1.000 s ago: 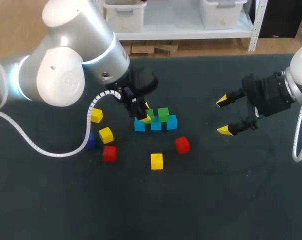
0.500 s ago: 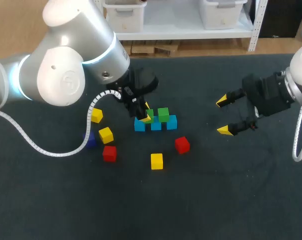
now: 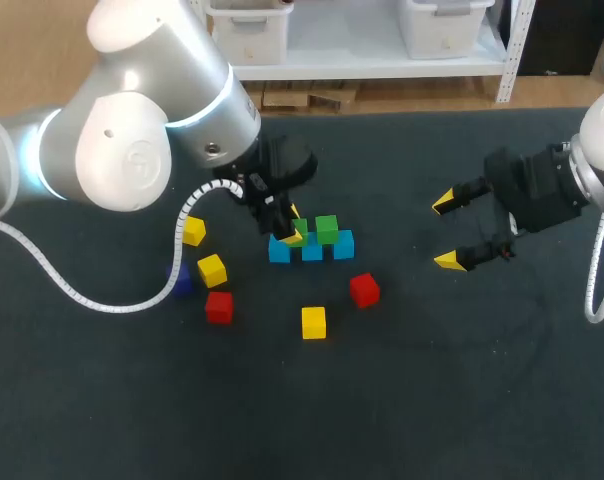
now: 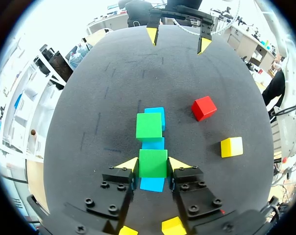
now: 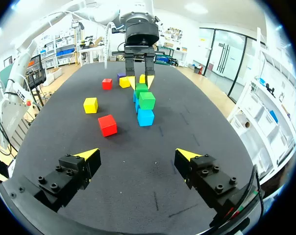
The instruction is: Place the blue cubes, place green cubes on the blue cubes, place the yellow cubes on the green cubes, then place the red cubes on the yellow cubes, and place purple cube on the red cubes.
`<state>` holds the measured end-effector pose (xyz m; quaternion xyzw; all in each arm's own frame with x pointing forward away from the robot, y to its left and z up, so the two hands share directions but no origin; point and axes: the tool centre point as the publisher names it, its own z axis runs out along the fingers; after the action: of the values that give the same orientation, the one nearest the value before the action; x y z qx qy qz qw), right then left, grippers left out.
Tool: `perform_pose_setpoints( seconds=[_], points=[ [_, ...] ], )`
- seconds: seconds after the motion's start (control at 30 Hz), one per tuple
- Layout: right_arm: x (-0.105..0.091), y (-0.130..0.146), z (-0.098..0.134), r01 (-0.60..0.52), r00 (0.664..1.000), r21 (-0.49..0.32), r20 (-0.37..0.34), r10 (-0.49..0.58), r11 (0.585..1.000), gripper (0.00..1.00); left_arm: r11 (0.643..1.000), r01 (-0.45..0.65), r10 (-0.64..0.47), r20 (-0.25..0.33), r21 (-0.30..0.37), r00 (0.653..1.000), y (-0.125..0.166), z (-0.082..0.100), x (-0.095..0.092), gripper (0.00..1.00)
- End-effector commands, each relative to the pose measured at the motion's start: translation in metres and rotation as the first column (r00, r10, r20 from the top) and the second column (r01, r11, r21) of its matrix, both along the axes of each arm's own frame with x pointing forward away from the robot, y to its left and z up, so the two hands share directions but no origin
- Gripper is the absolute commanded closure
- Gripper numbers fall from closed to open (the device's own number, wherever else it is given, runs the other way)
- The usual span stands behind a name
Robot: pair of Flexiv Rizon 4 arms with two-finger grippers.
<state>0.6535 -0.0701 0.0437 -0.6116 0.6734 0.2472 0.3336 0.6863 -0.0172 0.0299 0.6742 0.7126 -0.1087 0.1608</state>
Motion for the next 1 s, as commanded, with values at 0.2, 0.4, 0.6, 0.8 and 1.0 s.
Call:
perform_pose_setpoints(
  seconds=[0.2, 0.4, 0.6, 0.8, 1.0],
  points=[
    [-0.0005, -0.0005, -0.0002, 0.0, 1.0, 0.002, 0.002, 0.0, 1.0, 0.0, 1.0, 0.0, 0.0, -0.008, 0.002, 1.0, -0.0002, -0.0007, 0.0013, 0.57],
    [-0.0005, -0.0005, -0.0002, 0.0, 1.0, 0.002, 0.002, 0.0, 1.0, 0.0, 1.0, -0.001, 0.001, -0.008, 0.002, 1.0, 0.0002, -0.0007, 0.0013, 0.55],
    [-0.0005, -0.0005, -0.0002, 0.0, 1.0, 0.002, 0.002, 0.0, 1.0, 0.0, 1.0, -0.001, 0.001, -0.008, 0.001, 1.0, 0.0003, -0.0008, 0.0014, 0.53],
    [-0.0005, -0.0005, -0.0002, 0.0, 1.0, 0.002, 0.002, 0.0, 1.0, 0.0, 1.0, -0.001, 0.001, -0.006, 0.002, 1.0, 0.0007, -0.0015, 0.0047, 0.54],
    [-0.0005, -0.0005, -0.0002, 0.0, 1.0, 0.002, 0.002, 0.0, 1.0, 0.0, 1.0, -0.005, 0.005, -0.003, 0.002, 1.0, 0.0012, -0.0011, 0.0063, 0.54]
  ],
)
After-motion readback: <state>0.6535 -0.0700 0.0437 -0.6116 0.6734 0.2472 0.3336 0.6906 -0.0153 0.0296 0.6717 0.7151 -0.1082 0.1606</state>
